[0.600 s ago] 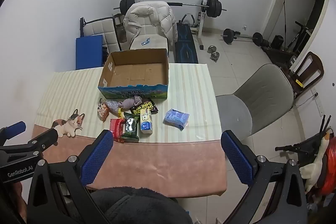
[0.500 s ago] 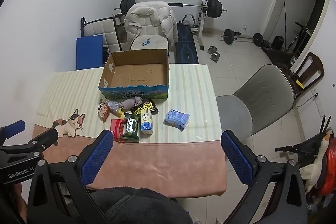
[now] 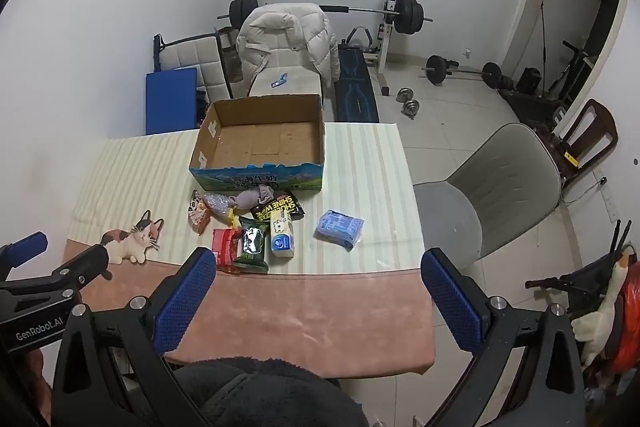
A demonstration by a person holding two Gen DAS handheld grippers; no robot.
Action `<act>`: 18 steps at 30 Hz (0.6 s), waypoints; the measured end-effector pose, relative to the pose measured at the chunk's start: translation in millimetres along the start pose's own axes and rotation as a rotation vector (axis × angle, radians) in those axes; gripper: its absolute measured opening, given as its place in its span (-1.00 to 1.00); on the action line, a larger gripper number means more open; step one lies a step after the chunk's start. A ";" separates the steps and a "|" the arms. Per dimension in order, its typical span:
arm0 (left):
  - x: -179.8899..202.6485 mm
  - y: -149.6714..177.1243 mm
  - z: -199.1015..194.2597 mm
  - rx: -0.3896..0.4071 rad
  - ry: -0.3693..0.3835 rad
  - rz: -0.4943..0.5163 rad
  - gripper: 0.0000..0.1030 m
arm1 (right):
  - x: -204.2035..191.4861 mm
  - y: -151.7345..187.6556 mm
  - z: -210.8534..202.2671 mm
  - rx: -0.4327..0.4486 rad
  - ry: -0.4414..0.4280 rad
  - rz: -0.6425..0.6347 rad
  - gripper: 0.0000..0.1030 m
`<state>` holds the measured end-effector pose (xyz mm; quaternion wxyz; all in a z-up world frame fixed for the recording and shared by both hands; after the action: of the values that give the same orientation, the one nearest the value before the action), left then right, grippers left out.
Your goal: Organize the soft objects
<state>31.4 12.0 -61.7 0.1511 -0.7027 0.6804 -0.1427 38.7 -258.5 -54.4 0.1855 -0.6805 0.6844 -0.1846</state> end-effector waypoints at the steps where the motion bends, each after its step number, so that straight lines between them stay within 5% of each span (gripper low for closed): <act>1: 1.2 0.7 0.8 0.003 -0.001 -0.002 1.00 | -4.1 0.4 -0.7 0.000 0.001 0.001 1.00; 18: 5.8 -6.6 2.3 0.021 -0.008 0.003 1.00 | -4.7 -7.0 1.9 0.036 0.054 -0.010 1.00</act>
<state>38.5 6.4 -61.2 0.1613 -0.7006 0.6793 -0.1470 45.7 -253.8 -52.5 0.1784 -0.6751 0.6824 -0.2163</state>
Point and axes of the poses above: each gripper's, at about its wrist camera, not at the fingertips, and z roughly the way its jaws point, x to its right, y to its underside, the point moved 7 cm from there along z, roughly the way its jaws point, and after that the axes turned 3 degrees about -x, right-handed, at the moved point
